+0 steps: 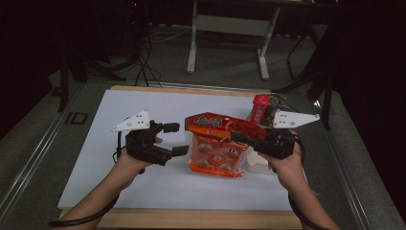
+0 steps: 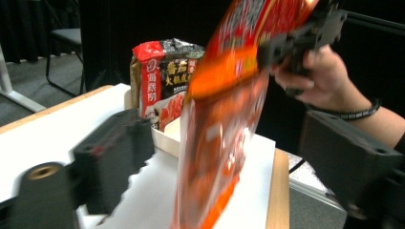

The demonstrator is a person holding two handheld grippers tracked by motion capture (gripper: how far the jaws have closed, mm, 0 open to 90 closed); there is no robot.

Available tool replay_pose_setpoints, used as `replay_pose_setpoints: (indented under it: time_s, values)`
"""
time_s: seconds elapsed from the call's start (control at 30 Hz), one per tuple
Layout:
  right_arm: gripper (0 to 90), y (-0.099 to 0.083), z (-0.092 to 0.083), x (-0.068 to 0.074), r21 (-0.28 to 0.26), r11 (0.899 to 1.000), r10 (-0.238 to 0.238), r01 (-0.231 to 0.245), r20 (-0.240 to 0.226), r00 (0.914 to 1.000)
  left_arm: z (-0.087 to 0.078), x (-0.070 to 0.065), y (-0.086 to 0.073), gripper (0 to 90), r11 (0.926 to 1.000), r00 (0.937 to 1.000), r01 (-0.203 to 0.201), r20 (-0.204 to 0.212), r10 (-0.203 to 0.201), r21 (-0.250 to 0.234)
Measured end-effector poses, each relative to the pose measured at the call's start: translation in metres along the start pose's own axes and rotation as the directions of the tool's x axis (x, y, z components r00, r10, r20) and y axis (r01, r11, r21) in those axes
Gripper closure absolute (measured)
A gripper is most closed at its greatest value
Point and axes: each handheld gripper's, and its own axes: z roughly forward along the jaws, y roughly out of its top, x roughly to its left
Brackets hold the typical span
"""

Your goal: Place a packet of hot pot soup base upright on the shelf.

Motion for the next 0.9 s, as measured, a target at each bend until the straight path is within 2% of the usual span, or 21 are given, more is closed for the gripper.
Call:
replay_pose_setpoints:
  time_s: [0.03, 0.1, 0.17, 0.27, 0.37, 0.57, 0.67, 0.77, 0.9]
  values:
    - [90.0, 0.003, -0.004, -0.001, -0.006, 1.0, 0.003, -0.003, 0.012, 0.9999, 0.0, 0.001, -0.002, 11.7, 1.0, 0.9999, 0.003, -0.01, -0.003, -0.009]
    - [90.0, 0.008, -0.013, -0.005, -0.021, 1.0, 0.008, -0.007, 0.036, 0.9993, -0.001, 0.004, -0.006, 2.5, 0.9997, 0.9997, -0.003, -0.024, 0.002, -0.022]
    - [90.0, 0.013, -0.023, -0.009, -0.036, 0.999, 0.012, -0.01, 0.059, 0.9982, -0.004, 0.006, -0.009, 1.7, 0.9992, 0.9984, -0.006, -0.057, 0.003, -0.041]
    - [90.0, 0.02, -0.04, -0.015, -0.065, 0.998, 0.023, -0.017, 0.098, 0.995, -0.006, 0.008, -0.014, 1.7, 0.9994, 0.9958, -0.011, -0.091, 0.008, -0.034]
    - [90.0, 0.025, -0.059, -0.021, -0.089, 0.996, 0.022, -0.009, 0.153, 0.988, -0.007, 0.009, -0.021, 1.7, 0.9998, 0.9954, -0.01, -0.095, 0.008, -0.017]
    - [90.0, 0.027, -0.091, -0.033, -0.106, 0.994, 0.041, -0.014, 0.259, 0.965, -0.006, 0.009, -0.038, 1.7, 0.9994, 0.994, -0.025, -0.106, 0.027, 0.023]
    - [90.0, 0.023, -0.103, -0.037, -0.101, 0.995, 0.052, -0.022, 0.308, 0.9501, -0.009, 0.009, -0.048, 1.7, 0.9989, 0.9891, -0.038, -0.142, 0.041, 0.028]
    - [90.0, 0.015, -0.112, -0.043, -0.103, 0.994, 0.076, -0.043, 0.333, 0.94, -0.013, 0.012, -0.056, 0.8, 0.9998, 0.9886, -0.007, -0.15, 0.01, 0.018]
    - [90.0, 0.001, -0.117, -0.051, -0.104, 0.992, 0.104, -0.072, 0.353, 0.9298, -0.016, 0.015, -0.068, 0.0, 0.9993, 0.9871, 0.028, -0.158, -0.023, 0.026]
